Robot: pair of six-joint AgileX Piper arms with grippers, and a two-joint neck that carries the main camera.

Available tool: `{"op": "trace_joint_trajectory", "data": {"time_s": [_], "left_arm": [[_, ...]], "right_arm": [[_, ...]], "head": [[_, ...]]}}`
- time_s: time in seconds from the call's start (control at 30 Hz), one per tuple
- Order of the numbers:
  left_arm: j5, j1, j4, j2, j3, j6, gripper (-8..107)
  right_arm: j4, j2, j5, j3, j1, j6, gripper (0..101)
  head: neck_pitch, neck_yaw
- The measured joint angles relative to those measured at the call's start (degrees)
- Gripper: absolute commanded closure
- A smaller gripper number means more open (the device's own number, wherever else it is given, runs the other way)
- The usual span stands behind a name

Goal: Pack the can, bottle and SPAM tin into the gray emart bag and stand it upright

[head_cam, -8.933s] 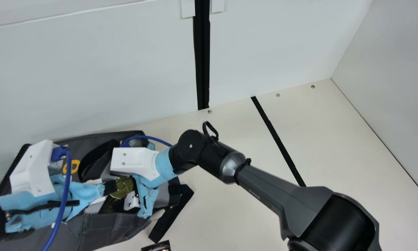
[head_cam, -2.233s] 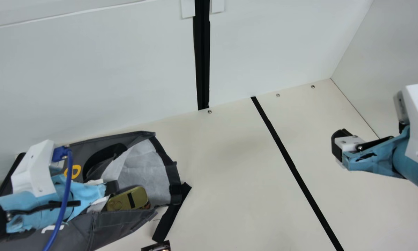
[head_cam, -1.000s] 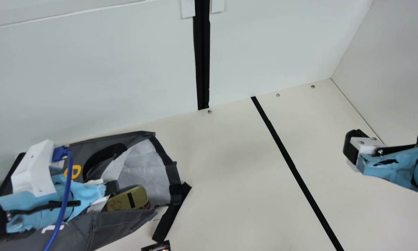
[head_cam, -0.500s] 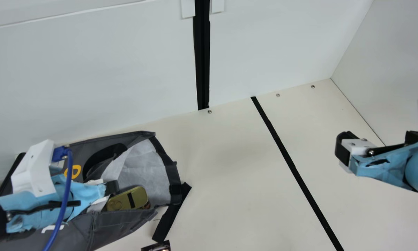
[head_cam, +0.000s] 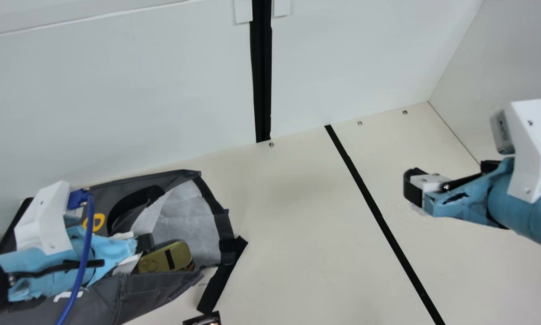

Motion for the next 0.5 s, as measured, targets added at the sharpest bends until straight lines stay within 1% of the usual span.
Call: {"op": "trace_joint_trajectory", "data": {"time_s": [0.2, 0.4, 0.5], "left_arm": [[0.0, 0.0, 0.0, 0.0, 0.0, 0.0, 107], [0.0, 0.0, 0.0, 0.0, 0.0, 0.0, 107], [0.0, 0.0, 0.0, 0.0, 0.0, 0.0, 107]], "right_arm": [[3.67, 2.41, -1.72, 1.28, -0.6, -3.73, 6], [6.3, 4.97, -3.1, 2.58, -0.62, -6.93, 6], [7.78, 6.33, -4.75, 3.29, -0.5, -8.42, 6]], "head": [[0.0, 0.0], [0.0, 0.09], [0.0, 0.0]]}}
